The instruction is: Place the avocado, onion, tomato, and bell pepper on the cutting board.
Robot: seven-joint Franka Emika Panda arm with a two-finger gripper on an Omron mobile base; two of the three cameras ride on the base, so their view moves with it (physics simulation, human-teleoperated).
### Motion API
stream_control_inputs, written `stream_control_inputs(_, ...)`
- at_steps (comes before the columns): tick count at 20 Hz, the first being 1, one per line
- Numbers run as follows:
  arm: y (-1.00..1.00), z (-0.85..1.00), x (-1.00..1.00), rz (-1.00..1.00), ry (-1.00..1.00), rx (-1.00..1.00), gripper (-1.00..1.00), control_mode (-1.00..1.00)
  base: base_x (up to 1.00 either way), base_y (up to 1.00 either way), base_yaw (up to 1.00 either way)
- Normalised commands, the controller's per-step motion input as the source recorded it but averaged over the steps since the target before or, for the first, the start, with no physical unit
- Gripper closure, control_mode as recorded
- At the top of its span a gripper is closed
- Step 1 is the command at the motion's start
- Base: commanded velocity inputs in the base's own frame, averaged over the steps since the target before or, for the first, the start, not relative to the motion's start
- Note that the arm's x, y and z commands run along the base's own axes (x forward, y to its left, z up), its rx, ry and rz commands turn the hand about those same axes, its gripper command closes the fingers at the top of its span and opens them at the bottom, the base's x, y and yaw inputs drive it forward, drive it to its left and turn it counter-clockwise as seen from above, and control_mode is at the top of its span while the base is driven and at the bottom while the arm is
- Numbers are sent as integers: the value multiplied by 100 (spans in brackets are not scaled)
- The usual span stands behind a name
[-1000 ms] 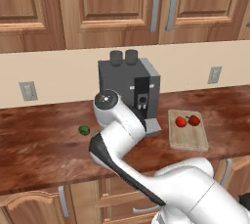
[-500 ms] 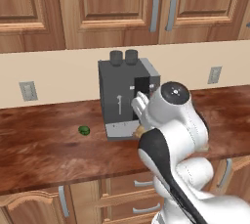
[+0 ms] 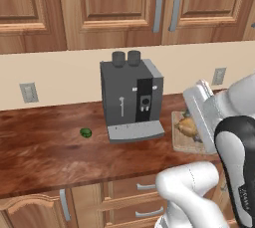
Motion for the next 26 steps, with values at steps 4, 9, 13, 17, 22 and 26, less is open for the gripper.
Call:
stream_control_inputs(4, -65, 19, -1, 6, 8, 23, 100, -100, 0, 0, 0)
stream_control_inputs(9, -35, 0, 7, 0, 20, 4, 100, -100, 0, 0, 0)
stream_control_inputs(13, -46, -6, 13, 0, 19, 0, 100, -100, 0, 0, 0)
stream_control_inputs(17, -54, -19, 11, 1, 12, 0, 100, -100, 0, 0, 0)
stream_control_inputs(22, -53, -29, 11, 9, 4, 0, 100, -100, 0, 0, 0)
stream_control_inputs(26, -29, -26, 21, 14, 0, 0, 100, -100, 0, 0, 0)
